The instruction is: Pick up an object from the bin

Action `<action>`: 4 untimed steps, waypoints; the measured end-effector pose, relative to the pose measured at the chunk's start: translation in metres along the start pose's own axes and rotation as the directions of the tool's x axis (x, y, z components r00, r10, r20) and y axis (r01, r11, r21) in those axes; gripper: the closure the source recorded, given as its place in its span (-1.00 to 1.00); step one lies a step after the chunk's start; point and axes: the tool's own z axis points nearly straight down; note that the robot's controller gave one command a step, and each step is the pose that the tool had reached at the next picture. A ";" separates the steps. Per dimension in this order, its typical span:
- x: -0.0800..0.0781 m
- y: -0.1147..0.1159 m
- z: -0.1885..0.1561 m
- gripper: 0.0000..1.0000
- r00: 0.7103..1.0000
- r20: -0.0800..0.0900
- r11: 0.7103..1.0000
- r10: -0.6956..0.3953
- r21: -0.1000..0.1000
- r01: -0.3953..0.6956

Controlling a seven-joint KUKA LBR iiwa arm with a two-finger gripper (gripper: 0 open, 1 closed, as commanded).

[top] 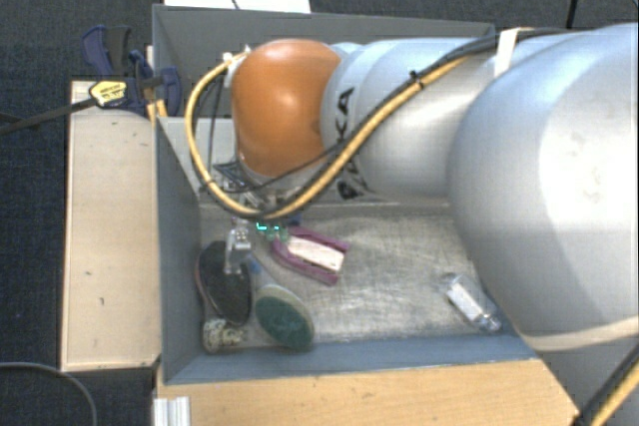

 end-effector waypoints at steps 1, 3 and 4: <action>0.062 -0.006 0.068 -1.00 0.540 0.002 0.540 -0.841 0.007 0.841; 0.088 -0.058 0.027 -1.00 0.453 0.005 0.453 -0.891 0.006 0.891; 0.040 -0.031 0.064 -1.00 0.213 0.006 0.214 -0.977 0.015 0.977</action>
Offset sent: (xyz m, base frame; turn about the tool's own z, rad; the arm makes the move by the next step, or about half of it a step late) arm -0.0643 -0.0044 -0.0681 -1.0030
